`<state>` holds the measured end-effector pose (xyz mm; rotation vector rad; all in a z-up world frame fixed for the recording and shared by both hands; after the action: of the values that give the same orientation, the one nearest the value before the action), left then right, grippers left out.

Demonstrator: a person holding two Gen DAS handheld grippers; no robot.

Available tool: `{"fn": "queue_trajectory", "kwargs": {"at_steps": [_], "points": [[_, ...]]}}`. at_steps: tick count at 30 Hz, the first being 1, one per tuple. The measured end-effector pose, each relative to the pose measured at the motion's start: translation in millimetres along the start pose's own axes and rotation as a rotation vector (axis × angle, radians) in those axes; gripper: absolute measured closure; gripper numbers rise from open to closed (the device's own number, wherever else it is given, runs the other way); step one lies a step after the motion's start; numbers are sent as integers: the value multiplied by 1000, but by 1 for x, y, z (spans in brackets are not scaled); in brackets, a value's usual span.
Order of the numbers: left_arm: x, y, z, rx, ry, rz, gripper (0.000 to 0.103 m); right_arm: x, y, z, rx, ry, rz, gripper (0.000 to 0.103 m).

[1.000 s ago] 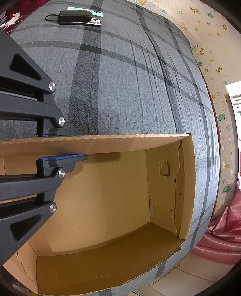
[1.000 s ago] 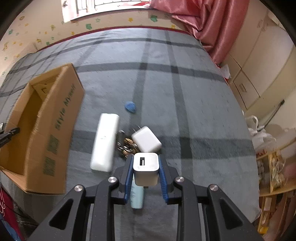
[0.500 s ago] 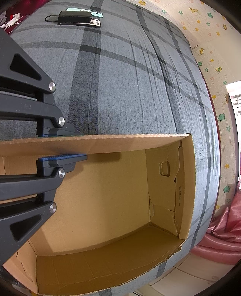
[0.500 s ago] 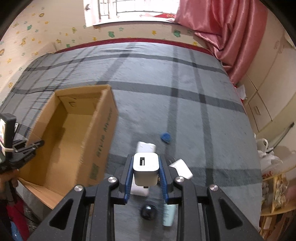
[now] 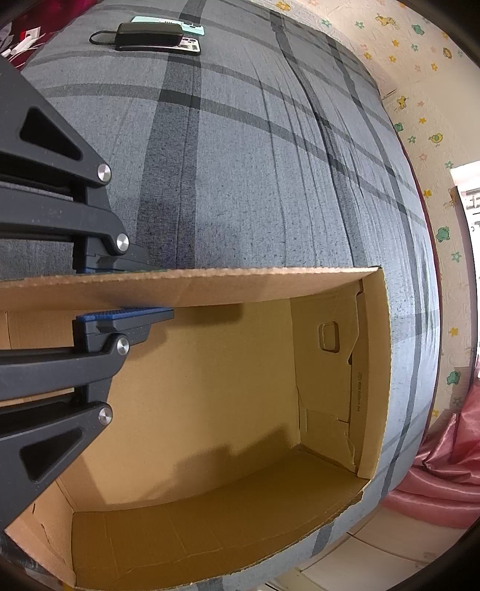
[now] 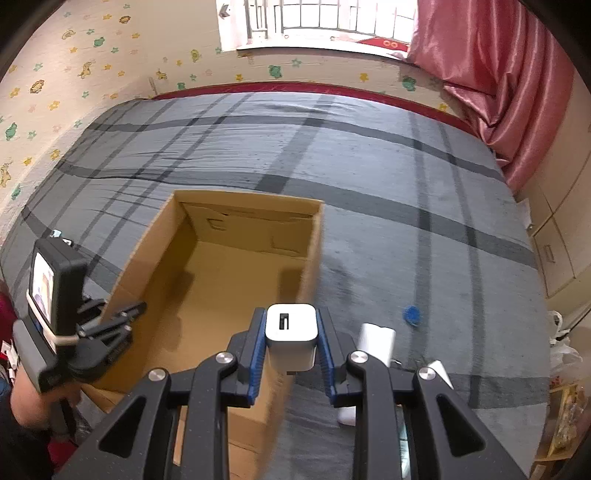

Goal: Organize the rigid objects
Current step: 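Lift the cube charger with the right gripper and carry it over the box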

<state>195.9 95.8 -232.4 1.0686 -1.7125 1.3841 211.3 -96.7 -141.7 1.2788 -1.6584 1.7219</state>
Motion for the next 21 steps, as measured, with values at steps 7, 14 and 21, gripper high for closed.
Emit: {"fn": "queue_trajectory", "kwargs": {"at_steps": [7, 14, 21], "points": [[0, 0, 0, 0, -1, 0, 89, -30, -7, -27, 16, -35, -34, 76], [0, 0, 0, 0, -4, -1, 89, -67, -6, -44, 13, -65, -91, 76], [0, 0, 0, -2, -5, 0, 89, -111, 3, -56, -16, -90, -173, 76]]}}
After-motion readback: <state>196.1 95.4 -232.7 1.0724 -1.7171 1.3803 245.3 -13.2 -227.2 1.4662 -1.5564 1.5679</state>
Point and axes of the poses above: each gripper's, at about its wrist camera, not at the fingertips, and x roughly against the way its jaws point, z to its right, y to its underside, the point moved 8 cm from there along -x, roughly the way its jaws point, and after that the axes turned 9 degrees about -y, right-handed, at the moved point
